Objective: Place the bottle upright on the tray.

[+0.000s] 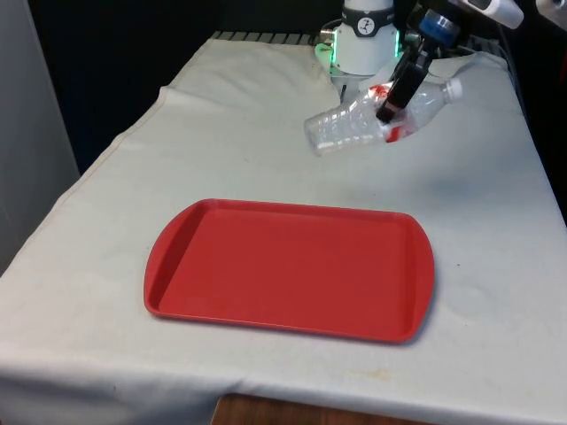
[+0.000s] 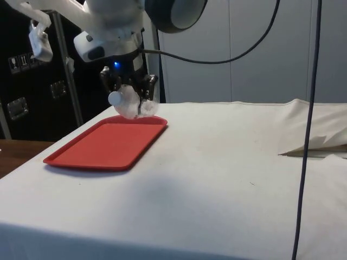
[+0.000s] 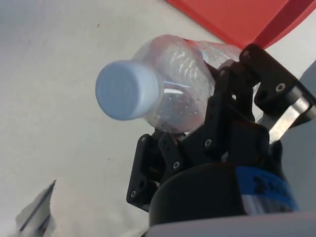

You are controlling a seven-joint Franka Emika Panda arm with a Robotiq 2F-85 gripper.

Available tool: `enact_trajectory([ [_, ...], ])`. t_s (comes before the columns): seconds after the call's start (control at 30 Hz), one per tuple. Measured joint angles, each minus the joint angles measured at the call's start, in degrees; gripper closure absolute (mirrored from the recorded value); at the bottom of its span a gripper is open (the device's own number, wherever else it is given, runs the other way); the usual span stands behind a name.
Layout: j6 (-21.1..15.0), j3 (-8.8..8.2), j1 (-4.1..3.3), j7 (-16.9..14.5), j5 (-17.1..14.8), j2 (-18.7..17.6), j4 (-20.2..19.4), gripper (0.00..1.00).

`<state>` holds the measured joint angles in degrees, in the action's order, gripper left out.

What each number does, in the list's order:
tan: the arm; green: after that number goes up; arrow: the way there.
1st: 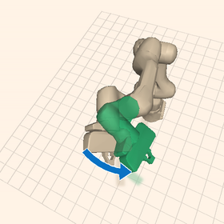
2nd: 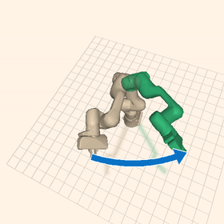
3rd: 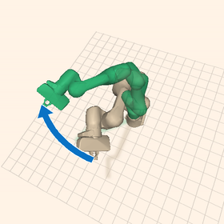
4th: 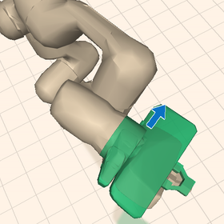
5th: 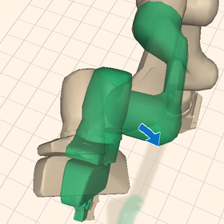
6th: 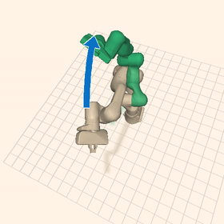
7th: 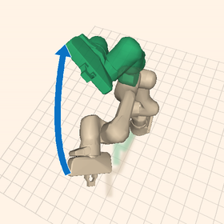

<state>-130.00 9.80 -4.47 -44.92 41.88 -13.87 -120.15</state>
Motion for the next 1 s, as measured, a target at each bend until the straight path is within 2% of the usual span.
enact_trajectory([
  [0.47,-2.46,-1.60,0.00,-3.32,-5.33,-0.92,1.89,1.00],
  [0.73,-4.47,-2.86,0.06,-6.13,-9.97,-2.12,3.44,1.00],
  [1.0,-5.33,-3.61,0.11,-8.19,-12.89,-2.69,4.47,1.00],
])
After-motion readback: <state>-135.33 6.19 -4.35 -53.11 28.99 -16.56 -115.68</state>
